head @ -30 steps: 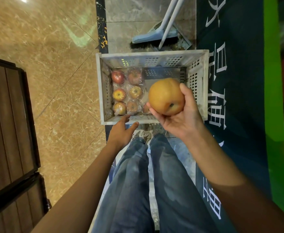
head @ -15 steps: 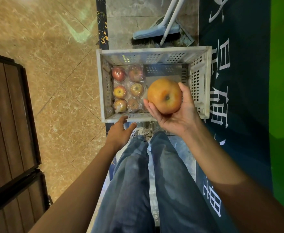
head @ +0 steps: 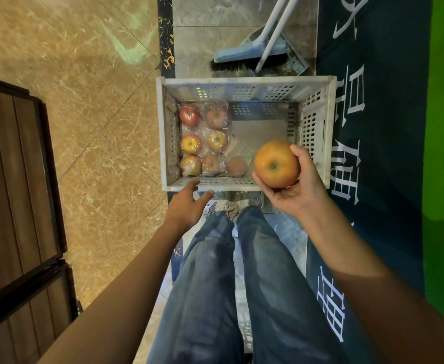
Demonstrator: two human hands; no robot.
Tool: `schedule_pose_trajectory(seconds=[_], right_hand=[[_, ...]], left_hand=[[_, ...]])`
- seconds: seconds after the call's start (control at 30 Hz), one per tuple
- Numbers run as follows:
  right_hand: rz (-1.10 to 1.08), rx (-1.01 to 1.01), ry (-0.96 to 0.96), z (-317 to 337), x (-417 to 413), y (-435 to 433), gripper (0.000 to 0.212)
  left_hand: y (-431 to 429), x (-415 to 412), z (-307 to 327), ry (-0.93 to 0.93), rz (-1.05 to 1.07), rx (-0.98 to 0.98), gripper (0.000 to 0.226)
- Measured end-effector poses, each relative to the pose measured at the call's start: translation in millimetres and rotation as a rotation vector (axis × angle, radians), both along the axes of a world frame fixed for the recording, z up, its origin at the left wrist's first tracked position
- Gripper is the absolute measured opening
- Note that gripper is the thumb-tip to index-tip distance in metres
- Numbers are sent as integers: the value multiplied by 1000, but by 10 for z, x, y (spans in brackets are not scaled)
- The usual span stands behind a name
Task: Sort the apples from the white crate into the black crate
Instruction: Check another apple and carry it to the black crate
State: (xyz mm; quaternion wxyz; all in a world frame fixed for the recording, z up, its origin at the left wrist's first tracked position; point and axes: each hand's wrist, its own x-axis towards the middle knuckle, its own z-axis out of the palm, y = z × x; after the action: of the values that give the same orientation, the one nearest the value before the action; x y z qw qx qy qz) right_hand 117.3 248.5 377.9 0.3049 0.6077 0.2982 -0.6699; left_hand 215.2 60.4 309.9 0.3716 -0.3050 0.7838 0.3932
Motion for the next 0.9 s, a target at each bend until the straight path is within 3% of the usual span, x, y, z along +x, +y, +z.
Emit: schedule_pose_trajectory(seconds=[0.17, 0.47, 0.6, 0.73, 0.9], right_hand=[[271, 158, 77, 182, 69, 153, 41], [269, 153, 29, 900, 212, 454, 53], [206, 170, 45, 1180, 348, 568, 56], [88, 181, 46, 1434, 540, 590, 42], [-148, 193, 78, 1621, 897, 441, 42]], left_hand=[[-39, -94, 326, 34, -15, -12, 56], [-30, -205, 1275, 135, -24, -42, 58], [53, -201, 1585, 173, -107, 3, 58], [20, -278, 1706, 196, -178, 36, 72], [20, -505, 1884, 238, -417, 95, 55]])
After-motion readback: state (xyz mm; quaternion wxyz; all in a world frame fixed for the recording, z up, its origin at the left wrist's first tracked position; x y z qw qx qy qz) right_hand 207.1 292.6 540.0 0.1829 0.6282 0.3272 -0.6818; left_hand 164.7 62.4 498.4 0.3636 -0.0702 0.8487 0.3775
